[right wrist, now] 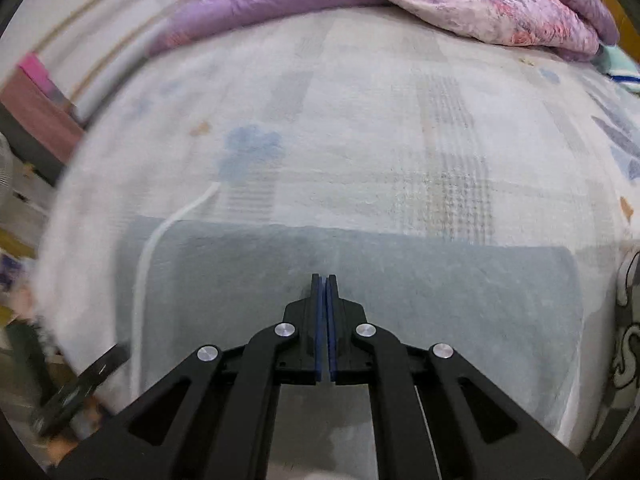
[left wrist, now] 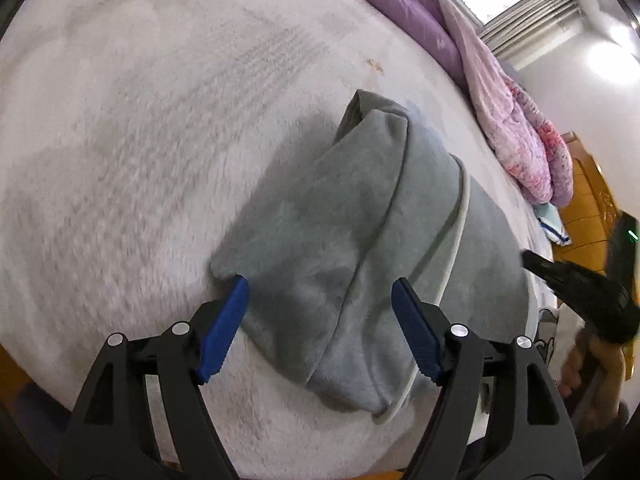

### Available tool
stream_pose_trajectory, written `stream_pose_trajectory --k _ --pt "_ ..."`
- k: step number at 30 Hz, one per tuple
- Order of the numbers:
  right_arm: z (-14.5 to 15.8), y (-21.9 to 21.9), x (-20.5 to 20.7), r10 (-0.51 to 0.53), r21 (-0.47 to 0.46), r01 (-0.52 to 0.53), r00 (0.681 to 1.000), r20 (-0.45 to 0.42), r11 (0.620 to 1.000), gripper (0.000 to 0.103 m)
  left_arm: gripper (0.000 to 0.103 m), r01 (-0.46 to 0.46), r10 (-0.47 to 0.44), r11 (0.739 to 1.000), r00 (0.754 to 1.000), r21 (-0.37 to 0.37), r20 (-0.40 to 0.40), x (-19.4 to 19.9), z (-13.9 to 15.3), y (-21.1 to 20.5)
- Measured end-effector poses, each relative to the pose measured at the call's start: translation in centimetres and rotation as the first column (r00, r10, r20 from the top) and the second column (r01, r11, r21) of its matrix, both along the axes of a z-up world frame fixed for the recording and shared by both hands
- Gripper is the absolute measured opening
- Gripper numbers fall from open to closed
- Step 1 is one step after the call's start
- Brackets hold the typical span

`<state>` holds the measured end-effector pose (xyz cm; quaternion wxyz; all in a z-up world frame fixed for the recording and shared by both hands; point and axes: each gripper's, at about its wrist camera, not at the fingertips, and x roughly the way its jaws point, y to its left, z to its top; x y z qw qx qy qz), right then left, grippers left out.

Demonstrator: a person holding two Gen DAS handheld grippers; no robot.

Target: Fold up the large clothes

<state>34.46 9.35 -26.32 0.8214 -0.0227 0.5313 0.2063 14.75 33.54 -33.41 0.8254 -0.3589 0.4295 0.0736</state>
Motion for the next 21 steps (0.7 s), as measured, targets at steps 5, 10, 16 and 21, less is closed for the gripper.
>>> stream_pose_trajectory --k 5,10,16,21 --pt "-4.3 0.3 2.7 -0.038 -0.024 0.035 0.994 -0.098 0.999 0.0 0.082 0.055 -0.055 0.997 0.998 0.047 0.008 0.3 -0.2 -1.0" --pt "-4.5 -0.5 3.0 -0.052 0.022 0.055 0.991 -0.125 0.998 0.0 0.087 0.062 -0.061 0.995 0.998 0.078 -0.018 1.0 -0.3 -1.8" --pt "-0.8 -2.2 -2.4 -0.006 0.075 0.016 0.991 -0.132 0.997 0.0 0.088 0.053 -0.052 0.996 0.999 0.073 -0.017 1.2 -0.3 -2.0" --pt "-3.2 -3.2 -4.8 -0.014 0.085 0.027 0.989 -0.147 0.996 0.0 0.088 0.021 -0.021 1.0 1.0 0.002 -0.007 1.2 -0.4 -1.2"
